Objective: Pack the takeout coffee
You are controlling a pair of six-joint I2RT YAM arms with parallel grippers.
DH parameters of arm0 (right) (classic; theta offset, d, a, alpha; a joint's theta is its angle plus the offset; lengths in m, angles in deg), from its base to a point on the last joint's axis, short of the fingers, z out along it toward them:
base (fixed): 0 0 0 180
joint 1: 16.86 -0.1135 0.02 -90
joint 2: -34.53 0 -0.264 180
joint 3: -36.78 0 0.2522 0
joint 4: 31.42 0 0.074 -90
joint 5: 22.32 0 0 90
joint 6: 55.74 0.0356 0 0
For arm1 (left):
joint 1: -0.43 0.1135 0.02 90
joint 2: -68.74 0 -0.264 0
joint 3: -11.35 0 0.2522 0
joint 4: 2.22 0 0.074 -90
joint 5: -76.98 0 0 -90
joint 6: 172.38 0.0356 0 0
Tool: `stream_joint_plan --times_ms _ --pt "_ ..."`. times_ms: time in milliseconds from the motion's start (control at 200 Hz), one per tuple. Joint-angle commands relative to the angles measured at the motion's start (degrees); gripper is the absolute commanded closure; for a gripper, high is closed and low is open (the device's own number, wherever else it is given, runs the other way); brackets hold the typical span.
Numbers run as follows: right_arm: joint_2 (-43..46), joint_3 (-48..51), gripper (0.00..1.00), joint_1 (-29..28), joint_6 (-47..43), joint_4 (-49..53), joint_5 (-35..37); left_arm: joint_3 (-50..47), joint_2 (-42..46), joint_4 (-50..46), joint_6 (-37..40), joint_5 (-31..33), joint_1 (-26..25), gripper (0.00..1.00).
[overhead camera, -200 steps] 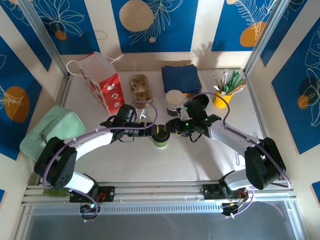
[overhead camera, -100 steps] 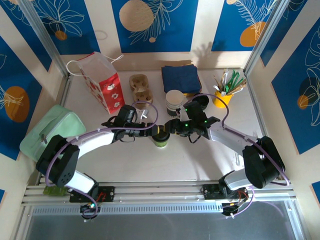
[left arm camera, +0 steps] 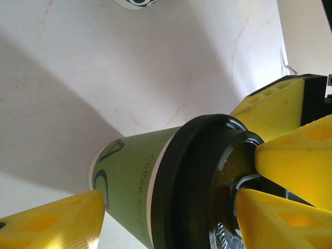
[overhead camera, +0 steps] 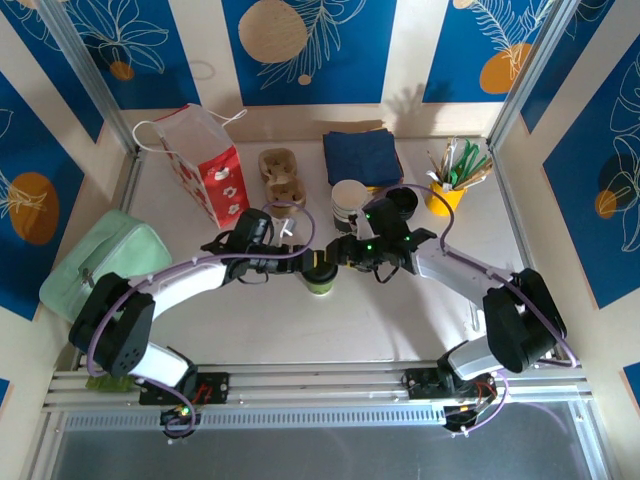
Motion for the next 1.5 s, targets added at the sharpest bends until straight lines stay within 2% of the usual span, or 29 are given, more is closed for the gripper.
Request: stream_joint_plan --times_ms 0,455,665,1160,1496 --pt "-0.69 -2.14 0.44 -0.77 -0.37 3.91 0.45 2.36 0.96 -2.65 0.46 0.32 -0.58 0.32" --pt "1.57 -1.74 0.44 -0.86 -0.5 5.41 2.32 1.43 5.72 -5.53 0.92 1.23 -0.63 0.32" --pt "1.26 -0.49 0.45 -0.82 0.04 5.06 3.29 -1.56 4.88 -2.29 -0.77 0.39 -1.23 0.35" --pt "3.22 5.19 0.46 -0.13 2.0 2.95 5.4 -5.14 2.24 -0.89 -0.72 2.78 -1.57 0.37" --pt "3.76 10.4 0.47 1.07 2.92 -0.11 4.18 -5.92 1.81 0.11 -0.94 2.65 -1.53 0.38"
